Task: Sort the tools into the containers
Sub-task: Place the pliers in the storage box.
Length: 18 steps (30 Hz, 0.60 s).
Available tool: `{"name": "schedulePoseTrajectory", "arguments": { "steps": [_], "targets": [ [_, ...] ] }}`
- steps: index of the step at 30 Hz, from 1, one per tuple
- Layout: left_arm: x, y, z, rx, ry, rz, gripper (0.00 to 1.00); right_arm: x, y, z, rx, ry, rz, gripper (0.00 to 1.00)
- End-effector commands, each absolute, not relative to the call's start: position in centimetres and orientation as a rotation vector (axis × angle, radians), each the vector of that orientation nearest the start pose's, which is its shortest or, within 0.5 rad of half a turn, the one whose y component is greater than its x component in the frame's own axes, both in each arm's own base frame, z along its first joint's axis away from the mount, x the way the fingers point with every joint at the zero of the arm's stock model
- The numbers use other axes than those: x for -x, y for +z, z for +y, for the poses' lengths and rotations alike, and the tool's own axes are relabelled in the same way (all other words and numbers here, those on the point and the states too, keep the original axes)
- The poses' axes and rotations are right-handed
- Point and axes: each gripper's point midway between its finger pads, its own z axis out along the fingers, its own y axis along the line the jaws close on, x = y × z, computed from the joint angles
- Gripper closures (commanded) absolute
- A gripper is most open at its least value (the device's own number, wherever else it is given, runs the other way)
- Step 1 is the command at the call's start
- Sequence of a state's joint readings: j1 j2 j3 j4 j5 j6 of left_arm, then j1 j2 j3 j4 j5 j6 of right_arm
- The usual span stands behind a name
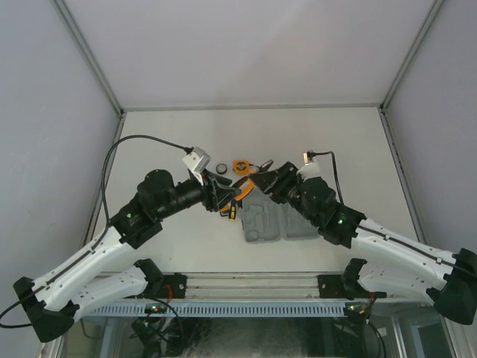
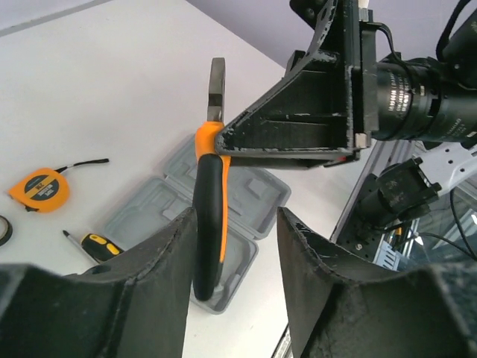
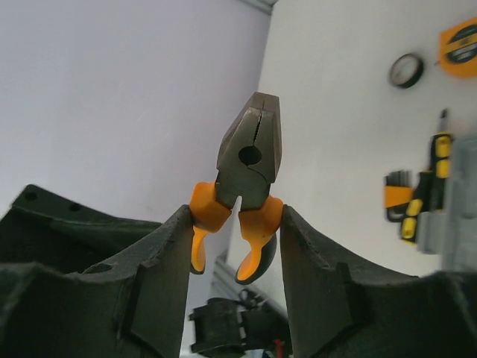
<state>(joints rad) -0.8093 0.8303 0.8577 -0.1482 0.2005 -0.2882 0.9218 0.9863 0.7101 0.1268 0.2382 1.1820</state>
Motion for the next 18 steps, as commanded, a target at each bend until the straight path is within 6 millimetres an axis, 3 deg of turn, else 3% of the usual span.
{"name": "schedulePoseTrajectory", "arguments": {
  "steps": [1,9,18],
  "targets": [
    [-17.8,32.2,-27.0,-0.635,-1.047,1.619,0.47,-24.2,30.0,26.6,-0.37,1.145,1.751,1.0],
    [-19.1,31.0,-26.0,-0.568,-0.983,1.692,0.46,-24.0,27.2,21.1,-0.241,0.849,1.878,1.0],
    [-20.9,29.3,-24.7,-0.49,-0.984,1.765,0.46,-23.1,22.7,17.2,-0.031,0.62,2.055,1.0]
  ]
}}
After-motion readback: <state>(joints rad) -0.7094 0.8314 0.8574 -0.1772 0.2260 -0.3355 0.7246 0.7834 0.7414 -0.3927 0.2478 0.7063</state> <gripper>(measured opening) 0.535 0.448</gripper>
